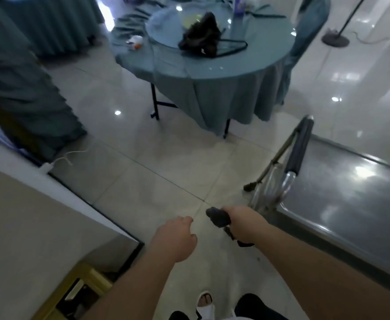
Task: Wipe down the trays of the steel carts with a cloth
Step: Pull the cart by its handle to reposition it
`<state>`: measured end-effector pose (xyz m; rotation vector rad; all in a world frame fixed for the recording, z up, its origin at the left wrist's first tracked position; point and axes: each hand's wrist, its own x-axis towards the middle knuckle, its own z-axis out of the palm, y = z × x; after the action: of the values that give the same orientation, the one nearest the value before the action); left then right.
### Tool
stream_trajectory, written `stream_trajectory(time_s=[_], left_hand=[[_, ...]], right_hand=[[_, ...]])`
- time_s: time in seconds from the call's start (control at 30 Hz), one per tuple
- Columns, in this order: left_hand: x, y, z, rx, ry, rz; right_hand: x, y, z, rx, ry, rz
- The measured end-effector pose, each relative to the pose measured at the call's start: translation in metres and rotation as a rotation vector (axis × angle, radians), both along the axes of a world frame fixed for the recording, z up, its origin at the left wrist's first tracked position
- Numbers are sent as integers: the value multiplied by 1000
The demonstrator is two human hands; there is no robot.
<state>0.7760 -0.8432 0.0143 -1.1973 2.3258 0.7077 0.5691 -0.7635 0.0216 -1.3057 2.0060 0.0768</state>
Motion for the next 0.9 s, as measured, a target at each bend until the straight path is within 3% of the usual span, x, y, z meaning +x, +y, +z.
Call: stream_trajectory(time_s=[0.37, 0.6, 0.9], left_hand=[[-15, -138, 38, -178, 0, 80], [-105, -281, 63, -304, -43, 77], [-228, -438, 87, -342, 48, 61]], right_hand=[[-33, -160, 33, -158, 53, 135], [-117, -299, 46, -249, 70, 125], [-233, -435, 83, -275, 196, 96]])
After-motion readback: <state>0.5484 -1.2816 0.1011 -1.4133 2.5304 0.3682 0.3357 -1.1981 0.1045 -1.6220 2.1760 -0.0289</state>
